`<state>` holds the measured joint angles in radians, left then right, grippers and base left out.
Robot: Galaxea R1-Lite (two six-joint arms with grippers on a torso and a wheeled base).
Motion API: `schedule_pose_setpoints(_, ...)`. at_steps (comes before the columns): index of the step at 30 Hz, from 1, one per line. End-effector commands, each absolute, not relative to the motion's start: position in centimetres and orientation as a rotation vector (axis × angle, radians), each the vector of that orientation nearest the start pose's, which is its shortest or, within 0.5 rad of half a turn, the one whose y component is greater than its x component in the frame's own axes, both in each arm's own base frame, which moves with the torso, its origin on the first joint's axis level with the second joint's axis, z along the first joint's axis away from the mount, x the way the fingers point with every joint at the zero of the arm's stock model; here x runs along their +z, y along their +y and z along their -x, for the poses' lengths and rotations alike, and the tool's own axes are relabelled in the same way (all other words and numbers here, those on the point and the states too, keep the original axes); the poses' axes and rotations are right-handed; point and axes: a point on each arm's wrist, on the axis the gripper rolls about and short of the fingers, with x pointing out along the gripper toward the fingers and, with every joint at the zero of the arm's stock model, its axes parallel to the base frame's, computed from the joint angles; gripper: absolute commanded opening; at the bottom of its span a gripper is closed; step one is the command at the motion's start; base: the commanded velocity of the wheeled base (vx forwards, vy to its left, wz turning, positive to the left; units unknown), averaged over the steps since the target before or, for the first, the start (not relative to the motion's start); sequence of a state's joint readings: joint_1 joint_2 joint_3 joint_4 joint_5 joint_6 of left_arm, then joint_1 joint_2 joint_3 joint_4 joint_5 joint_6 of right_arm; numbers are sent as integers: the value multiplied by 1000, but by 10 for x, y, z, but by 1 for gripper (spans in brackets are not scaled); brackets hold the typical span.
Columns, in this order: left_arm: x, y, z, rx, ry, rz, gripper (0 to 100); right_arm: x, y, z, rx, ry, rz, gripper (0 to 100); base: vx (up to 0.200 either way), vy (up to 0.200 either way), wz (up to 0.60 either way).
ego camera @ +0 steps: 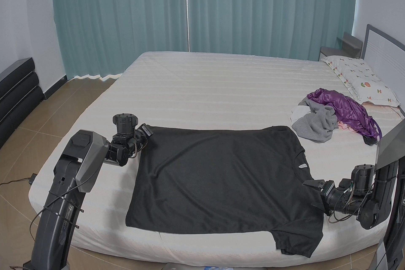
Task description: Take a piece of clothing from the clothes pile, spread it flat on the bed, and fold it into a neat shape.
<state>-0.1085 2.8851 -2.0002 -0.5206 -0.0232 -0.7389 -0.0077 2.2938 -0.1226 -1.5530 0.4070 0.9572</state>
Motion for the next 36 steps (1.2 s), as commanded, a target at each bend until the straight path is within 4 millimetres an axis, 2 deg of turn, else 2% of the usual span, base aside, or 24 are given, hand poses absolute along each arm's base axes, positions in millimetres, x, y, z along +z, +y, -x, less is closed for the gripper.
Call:
schedule_pose_setpoints(1, -46, -58, -553, 6, 371, 717, 0, -19, 7, -245, 74, 741, -1040, 100, 0, 0, 0)
schedule_pose_setpoints(36, -48, -50, -554, 30, 358, 715, 0, -19, 7, -245, 72, 741, -1040, 100, 0, 0, 0)
